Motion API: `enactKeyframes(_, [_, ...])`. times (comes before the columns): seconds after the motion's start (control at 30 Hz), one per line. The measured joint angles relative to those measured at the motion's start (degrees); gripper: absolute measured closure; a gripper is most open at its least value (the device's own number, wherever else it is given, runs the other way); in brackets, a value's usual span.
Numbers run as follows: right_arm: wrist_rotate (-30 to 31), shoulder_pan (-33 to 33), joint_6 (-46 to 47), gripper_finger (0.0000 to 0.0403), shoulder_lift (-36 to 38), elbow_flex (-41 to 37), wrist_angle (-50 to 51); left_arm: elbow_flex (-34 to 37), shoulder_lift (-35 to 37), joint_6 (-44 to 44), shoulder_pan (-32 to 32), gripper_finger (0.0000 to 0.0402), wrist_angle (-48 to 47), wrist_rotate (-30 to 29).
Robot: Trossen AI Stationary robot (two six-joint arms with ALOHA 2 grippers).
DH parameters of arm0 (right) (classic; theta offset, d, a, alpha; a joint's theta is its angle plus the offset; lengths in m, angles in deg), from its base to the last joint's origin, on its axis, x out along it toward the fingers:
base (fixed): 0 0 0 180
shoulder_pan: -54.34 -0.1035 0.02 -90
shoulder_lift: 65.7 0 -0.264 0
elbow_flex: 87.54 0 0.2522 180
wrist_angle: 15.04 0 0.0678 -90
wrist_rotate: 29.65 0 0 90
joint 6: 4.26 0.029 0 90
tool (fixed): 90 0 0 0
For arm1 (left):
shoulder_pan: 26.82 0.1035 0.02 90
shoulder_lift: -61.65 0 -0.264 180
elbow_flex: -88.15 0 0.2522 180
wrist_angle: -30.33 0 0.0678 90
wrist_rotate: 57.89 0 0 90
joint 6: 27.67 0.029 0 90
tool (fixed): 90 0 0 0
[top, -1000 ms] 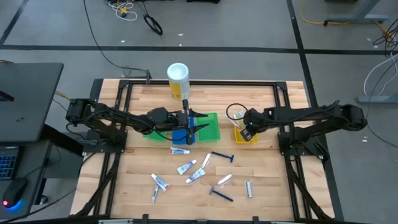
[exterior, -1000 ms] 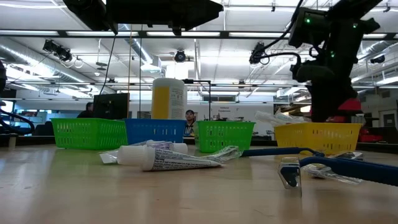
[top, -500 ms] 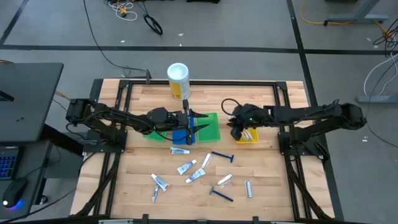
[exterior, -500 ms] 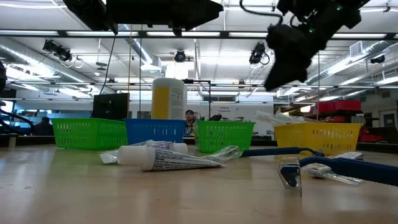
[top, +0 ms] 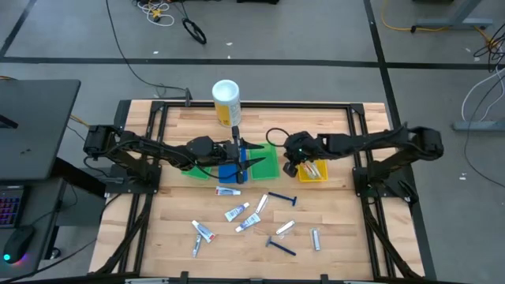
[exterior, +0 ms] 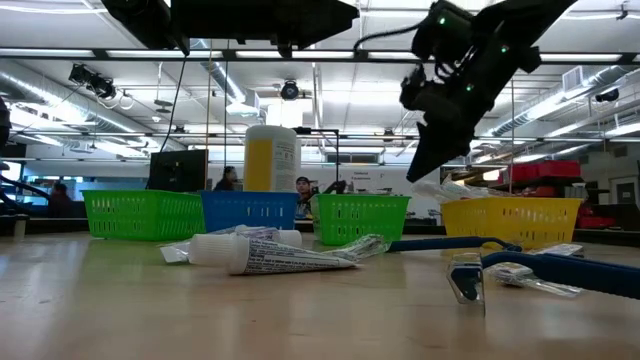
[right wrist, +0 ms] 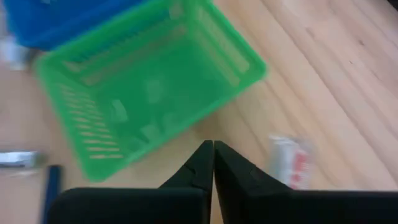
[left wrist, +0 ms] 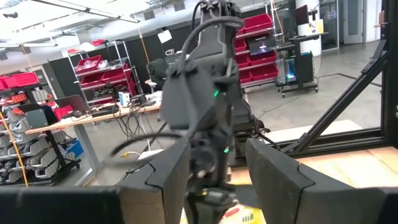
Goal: Pick & Place Travel size toiletries
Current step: Adjust the red and white toothbrush in the yellow bin
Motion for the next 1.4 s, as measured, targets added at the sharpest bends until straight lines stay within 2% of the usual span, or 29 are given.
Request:
enactKeyframes(0.57, [6.1,2.2,-0.8,0.0387,-0.7,0.2,4.7,0.0,0.0,0.1,0.0,0.0232,0.0,0.0])
enactKeyframes(0.63, [5.6,2.1,-0.8,0.0387,-0.6,0.2,4.7,0.0,0.0,0.1,0.0,0.0232,-0.1,0.0])
enactKeyframes(0.77, [-0.2,1.5,-3.1,0.0387,0.9,1.6,5.0,0.0,0.0,0.2,0.0,0.0232,-0.1,0.0])
enactKeyframes(0.93, [-0.3,0.8,-5.7,0.0384,3.1,5.8,10.6,0.0,0.0,0.7,0.0,0.0232,-0.6,-0.1])
enactKeyframes(1.13, [0.1,1.3,-5.5,0.0348,3.1,6.9,17.7,0.0,0.0,0.1,0.0,0.0232,-1.4,0.0])
enactKeyframes(1.3, [5.6,1.4,-4.2,0.0295,3.1,6.9,17.8,0.0,0.0,0.0,0.0,0.0232,-1.4,0.0])
enactKeyframes(1.4, [5.9,1.4,-2.2,0.0260,2.5,6.9,17.8,0.0,0.0,-0.1,0.0,0.0232,-1.4,0.0])
